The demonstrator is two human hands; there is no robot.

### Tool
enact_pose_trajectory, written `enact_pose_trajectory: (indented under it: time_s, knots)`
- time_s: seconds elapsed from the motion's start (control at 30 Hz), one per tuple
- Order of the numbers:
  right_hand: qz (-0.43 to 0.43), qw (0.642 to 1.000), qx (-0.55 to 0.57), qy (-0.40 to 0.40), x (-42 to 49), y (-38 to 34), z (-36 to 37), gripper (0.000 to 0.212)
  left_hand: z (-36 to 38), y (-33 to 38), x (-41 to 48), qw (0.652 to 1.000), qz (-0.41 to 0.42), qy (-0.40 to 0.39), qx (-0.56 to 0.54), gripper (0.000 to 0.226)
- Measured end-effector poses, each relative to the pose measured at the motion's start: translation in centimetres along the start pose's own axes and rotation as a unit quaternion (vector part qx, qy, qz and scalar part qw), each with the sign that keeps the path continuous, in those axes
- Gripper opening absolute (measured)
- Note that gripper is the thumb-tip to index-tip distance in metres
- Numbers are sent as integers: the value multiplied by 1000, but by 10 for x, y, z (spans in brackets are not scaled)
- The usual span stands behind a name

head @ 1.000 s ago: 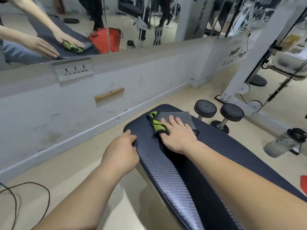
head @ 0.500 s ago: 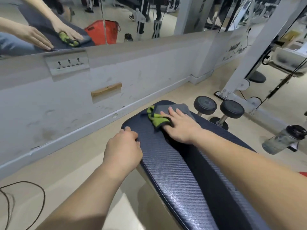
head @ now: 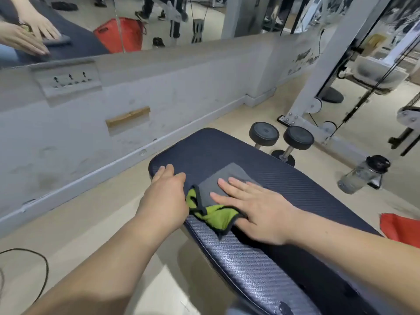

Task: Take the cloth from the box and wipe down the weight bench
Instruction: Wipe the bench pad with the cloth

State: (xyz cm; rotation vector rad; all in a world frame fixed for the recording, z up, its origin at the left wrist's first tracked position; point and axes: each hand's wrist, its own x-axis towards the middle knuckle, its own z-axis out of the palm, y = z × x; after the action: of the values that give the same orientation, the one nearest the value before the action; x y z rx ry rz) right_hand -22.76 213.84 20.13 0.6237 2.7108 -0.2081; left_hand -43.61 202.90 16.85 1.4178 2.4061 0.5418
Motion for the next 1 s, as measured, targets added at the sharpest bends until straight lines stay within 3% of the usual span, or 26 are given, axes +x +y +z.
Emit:
enact_pose_trajectory:
  time_s: [0.13, 0.2, 0.3, 0.37, 0.47, 0.57, 0.67, 0.73, 1.0]
  knots:
    - [178, 980, 64, 60, 55, 44, -5, 63, 3, 16, -14, 999, 43, -29, -6, 35]
    - [201, 975, 64, 64, 61, 33, -3, 65, 3, 19, -21, 998, 61, -14, -1, 37]
    - [126, 989, 41, 58, 23, -12, 8, 68, 0, 21, -28, 998, 69, 3, -3, 41]
    - [50, 996, 40, 54, -25, -37, 20, 69, -3, 23, -32, 998, 63, 4, -24, 31]
    - [-2, 999, 30, 12, -82, -29, 30, 78, -3, 34, -40, 996, 77, 1, -34, 28]
    - [78, 996, 29, 21, -81, 27, 31, 78, 7, 54, -52, 994, 110, -4, -5, 45]
    - [237, 967, 71, 51, -58, 70, 28, 64, 19, 75, -63, 993, 120, -22, -6, 43]
    - [281, 955, 77, 55, -50, 67, 32, 65, 25, 85, -69, 991, 132, -23, -3, 40]
    - [103, 992, 77, 3, -162, -15, 57, 67, 27, 87, -80, 988, 152, -31, 8, 34]
